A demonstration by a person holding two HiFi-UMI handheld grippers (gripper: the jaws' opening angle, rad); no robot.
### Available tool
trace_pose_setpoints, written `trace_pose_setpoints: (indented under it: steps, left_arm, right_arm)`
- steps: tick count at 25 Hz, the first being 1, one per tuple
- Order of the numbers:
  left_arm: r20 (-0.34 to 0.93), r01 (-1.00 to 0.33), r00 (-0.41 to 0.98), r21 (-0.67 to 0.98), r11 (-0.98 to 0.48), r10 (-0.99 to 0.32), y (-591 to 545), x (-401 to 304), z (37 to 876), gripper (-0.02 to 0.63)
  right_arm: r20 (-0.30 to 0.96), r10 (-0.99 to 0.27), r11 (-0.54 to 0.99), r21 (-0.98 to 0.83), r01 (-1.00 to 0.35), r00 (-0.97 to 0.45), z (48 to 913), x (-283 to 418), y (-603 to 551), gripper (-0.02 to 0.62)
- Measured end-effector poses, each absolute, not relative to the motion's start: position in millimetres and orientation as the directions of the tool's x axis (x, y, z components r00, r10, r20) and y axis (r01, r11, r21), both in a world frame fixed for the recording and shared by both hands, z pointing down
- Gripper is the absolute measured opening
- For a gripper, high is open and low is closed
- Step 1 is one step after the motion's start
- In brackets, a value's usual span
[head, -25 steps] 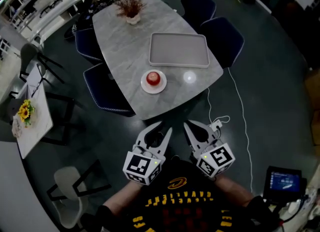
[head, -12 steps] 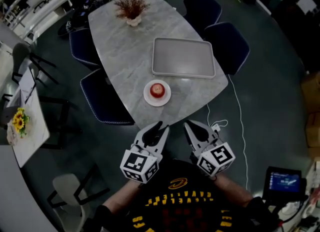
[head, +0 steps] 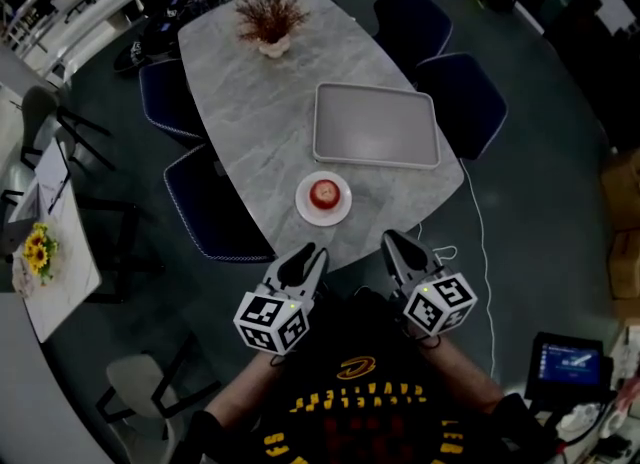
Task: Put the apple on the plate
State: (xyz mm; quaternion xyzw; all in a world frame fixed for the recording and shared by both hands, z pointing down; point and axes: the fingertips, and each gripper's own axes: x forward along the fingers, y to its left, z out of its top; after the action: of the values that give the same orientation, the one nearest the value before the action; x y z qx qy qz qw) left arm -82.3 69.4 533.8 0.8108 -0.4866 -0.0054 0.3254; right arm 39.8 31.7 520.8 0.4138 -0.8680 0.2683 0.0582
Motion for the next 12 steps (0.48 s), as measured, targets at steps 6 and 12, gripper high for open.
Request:
trace_pose_setpoints:
  steps: [6, 12]
  left_arm:
    - [0.343, -0.786, 0.499, 0.565, -0.250, -0.796, 51.2, -97.3, 555.6, 0.101]
    - [0.392, -0.821, 0.416, 0.551, -0.152, -0.820, 33.6, -119.6, 580.4, 0.101]
  right_arm:
    - [0.382, -0.670, 0.492, -0.414, -0.766, -0.636, 553.5, 43.1, 12.0, 0.009]
    - [0.420, -0.619, 0.526, -0.406, -0.747, -0.664, 582.9, 34.9, -6.5, 0.009]
